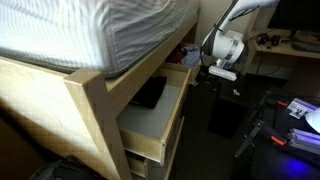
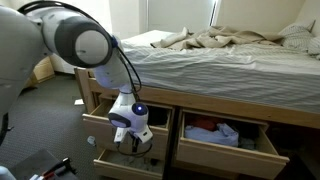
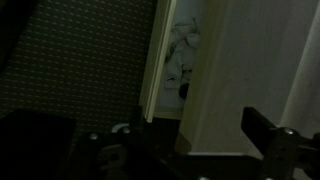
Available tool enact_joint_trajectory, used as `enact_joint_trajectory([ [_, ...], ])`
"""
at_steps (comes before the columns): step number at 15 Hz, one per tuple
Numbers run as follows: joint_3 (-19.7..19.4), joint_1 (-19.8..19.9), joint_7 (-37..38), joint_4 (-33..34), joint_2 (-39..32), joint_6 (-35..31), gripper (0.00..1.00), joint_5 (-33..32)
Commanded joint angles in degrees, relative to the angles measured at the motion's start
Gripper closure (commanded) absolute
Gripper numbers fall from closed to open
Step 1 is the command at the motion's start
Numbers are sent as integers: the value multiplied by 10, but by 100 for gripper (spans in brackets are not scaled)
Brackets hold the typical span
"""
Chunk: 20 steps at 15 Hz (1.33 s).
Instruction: Close the two top drawers
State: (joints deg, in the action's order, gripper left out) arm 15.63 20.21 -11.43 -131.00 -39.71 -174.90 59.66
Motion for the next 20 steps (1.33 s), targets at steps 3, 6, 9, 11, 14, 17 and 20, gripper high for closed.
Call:
enact_joint_trajectory([
  [3, 95, 50, -93, 162, -172, -110, 0, 3],
  [6, 126, 65, -122, 214, -226, -154, 0, -30],
  [9, 149, 63, -129, 259, -251, -203, 0, -80],
  [11, 198, 98, -131, 266, -278, -268, 0, -135],
  [14, 213, 107, -66, 296, -262, -252, 0, -217],
  [17, 232, 141, -37, 289, -258, -240, 0, -248],
  [20, 185, 112, 68, 283, -243, -229, 0, -330],
])
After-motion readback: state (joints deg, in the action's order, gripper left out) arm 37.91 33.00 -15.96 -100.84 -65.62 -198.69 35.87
